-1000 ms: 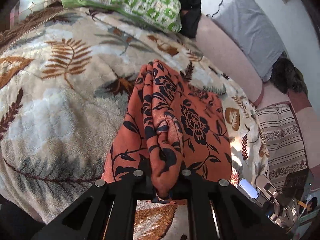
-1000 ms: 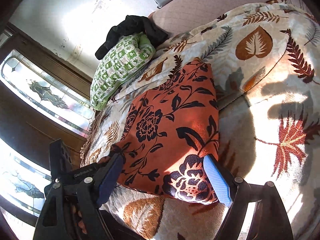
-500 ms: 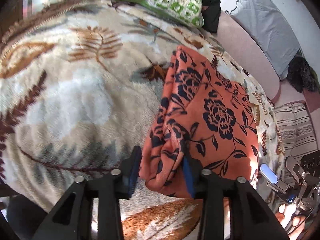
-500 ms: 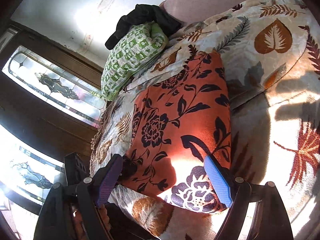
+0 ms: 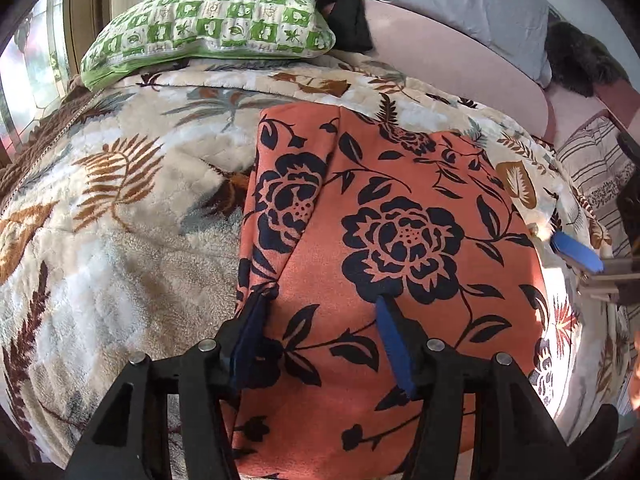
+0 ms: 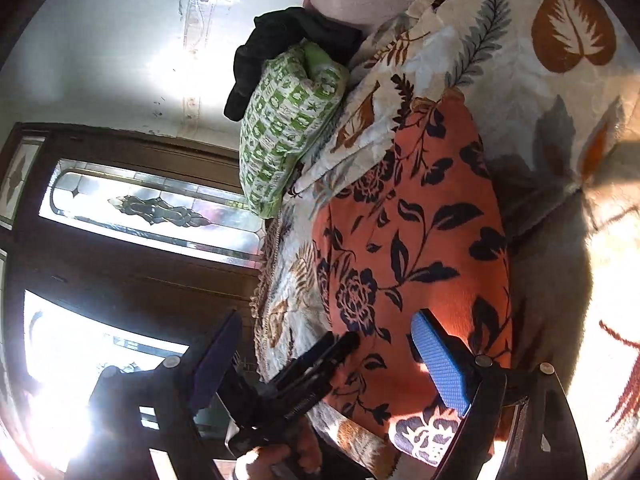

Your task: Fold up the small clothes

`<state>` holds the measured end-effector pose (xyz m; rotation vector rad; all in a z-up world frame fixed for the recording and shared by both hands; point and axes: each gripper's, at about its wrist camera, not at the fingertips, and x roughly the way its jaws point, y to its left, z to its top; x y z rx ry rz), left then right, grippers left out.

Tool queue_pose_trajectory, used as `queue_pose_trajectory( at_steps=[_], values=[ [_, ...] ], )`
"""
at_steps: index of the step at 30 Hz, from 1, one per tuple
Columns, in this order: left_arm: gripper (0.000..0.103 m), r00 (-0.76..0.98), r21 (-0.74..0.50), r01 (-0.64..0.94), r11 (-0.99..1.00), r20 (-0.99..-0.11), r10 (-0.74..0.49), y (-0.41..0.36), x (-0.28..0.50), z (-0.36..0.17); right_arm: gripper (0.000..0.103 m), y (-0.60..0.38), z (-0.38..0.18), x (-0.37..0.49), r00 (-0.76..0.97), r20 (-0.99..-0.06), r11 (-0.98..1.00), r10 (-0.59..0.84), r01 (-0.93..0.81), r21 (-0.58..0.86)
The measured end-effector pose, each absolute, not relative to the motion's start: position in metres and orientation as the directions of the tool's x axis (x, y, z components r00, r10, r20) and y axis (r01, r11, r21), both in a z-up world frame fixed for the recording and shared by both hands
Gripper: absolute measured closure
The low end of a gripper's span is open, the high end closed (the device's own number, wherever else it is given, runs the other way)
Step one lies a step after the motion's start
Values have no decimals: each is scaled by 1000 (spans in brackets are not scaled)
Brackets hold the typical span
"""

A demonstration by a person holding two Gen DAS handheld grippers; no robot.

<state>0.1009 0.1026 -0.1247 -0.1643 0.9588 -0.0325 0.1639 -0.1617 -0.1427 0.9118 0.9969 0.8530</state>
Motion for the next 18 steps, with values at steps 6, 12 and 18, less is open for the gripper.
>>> queue_pose_trajectory(
  at_steps=[6,12,18],
  values=[
    [45,566,-177,-25,984,-814,-132,107,101,-120,14,-156,-194,226,263,-377,387,888,15,922],
    [40,624,-242,-22,970,-762,-175,114,104,-94,13,-184,-157,218,367,-384,443,847,-89,892],
    [31,533,-198,-107,974,-839,-112,121,123,-138,18,-173,-212,265,263,-489,490,832,66,869]
  ],
)
